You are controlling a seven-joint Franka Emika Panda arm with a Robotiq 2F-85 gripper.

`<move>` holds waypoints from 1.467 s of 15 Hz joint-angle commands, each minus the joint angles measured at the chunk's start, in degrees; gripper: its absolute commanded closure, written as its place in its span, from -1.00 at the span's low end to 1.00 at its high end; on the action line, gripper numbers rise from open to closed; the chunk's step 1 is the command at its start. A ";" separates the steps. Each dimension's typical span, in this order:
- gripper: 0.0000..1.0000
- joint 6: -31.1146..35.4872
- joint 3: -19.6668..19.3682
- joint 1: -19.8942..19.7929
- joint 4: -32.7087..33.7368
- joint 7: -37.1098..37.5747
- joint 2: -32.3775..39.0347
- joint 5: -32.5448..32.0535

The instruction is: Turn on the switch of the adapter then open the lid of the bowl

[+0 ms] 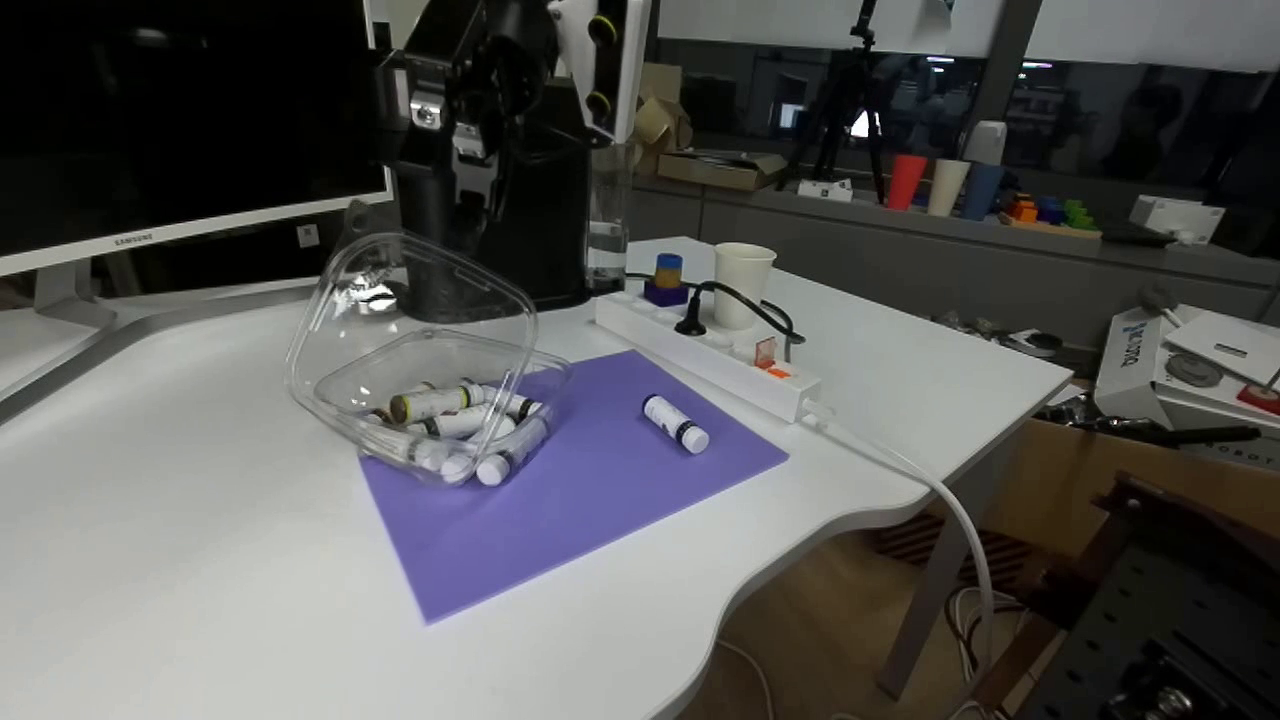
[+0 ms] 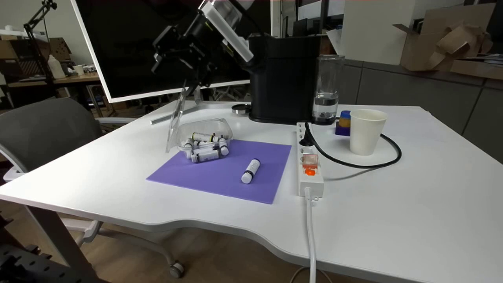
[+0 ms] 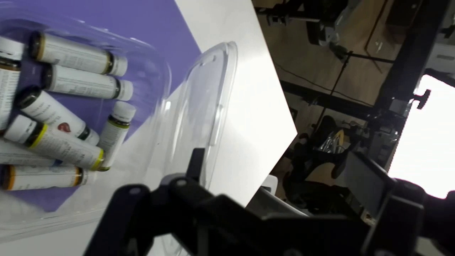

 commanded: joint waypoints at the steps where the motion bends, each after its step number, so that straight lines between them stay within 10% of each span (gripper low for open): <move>1: -1.00 -5.99 -0.58 1.70 -0.84 -2.68 -1.06 0.88; 8: -1.00 -7.23 -1.07 5.97 -1.92 -3.92 -0.67 -0.54; 22: -1.00 38.80 -4.72 9.70 -19.52 4.28 -11.58 -17.75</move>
